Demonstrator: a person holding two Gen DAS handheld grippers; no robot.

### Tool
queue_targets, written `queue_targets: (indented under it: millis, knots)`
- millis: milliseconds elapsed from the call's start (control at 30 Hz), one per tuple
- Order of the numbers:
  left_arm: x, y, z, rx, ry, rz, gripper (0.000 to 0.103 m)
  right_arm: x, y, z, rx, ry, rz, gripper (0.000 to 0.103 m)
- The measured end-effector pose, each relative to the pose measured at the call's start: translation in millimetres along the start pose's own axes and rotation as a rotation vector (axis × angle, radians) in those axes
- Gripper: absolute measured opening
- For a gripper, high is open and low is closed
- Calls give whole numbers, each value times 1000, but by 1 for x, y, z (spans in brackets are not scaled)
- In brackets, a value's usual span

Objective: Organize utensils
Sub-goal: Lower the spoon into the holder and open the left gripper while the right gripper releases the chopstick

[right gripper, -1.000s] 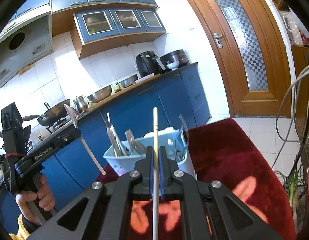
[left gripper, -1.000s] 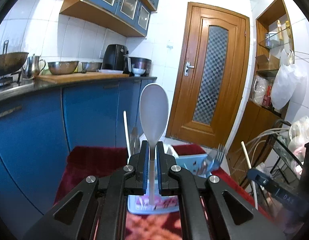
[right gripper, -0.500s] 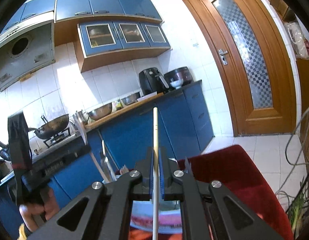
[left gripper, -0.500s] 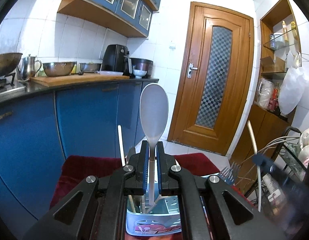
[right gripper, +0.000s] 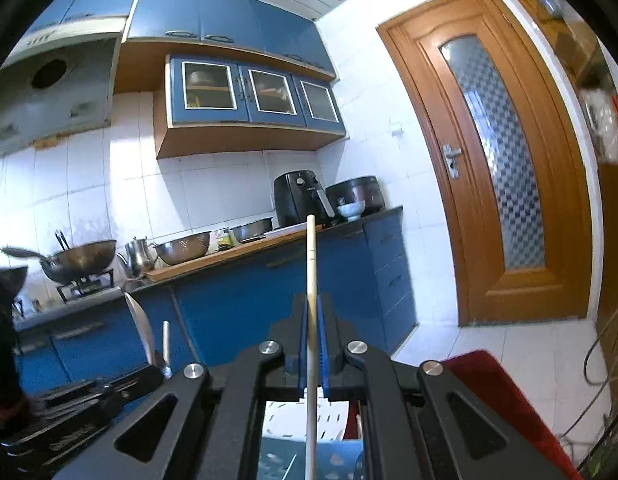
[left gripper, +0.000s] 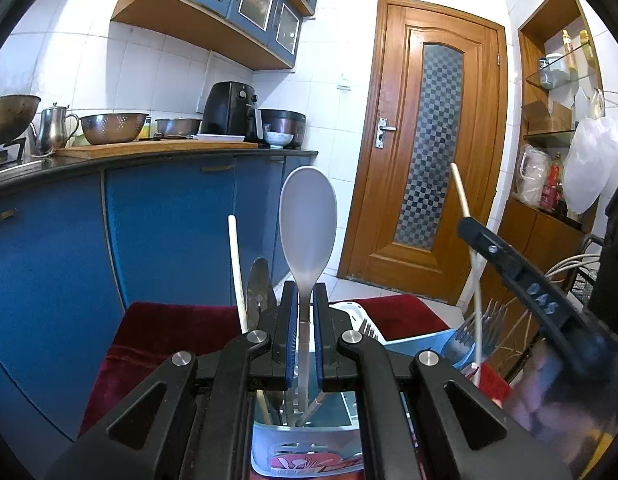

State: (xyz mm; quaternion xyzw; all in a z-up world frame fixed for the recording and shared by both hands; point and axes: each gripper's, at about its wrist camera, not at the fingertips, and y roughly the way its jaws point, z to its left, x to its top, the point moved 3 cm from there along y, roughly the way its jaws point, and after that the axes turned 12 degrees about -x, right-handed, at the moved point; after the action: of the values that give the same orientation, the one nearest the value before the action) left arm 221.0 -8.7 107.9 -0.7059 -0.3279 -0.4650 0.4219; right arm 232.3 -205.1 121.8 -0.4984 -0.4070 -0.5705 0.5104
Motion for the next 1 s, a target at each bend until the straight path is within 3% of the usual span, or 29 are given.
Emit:
queue_targets:
  millis: [467, 767, 833, 933, 1000]
  knots:
    - [-14, 12, 7, -31, -20, -19, 5, -24, -4, 11, -29, -115, -54, 7]
    - [-23, 19, 9, -47, -25, 14, 6, -24, -13, 9, -10, -125, -18, 7]
    - [-24, 20, 8, -51, -25, 21, 7, -24, -13, 9, 4, -118, 2, 12]
    - [-24, 19, 6, -48, -21, 26, 22, -22, -16, 12, 10, -128, 15, 25]
    - [-23, 16, 3, -54, -19, 26, 26, -21, -19, 15, 14, -136, 14, 31]
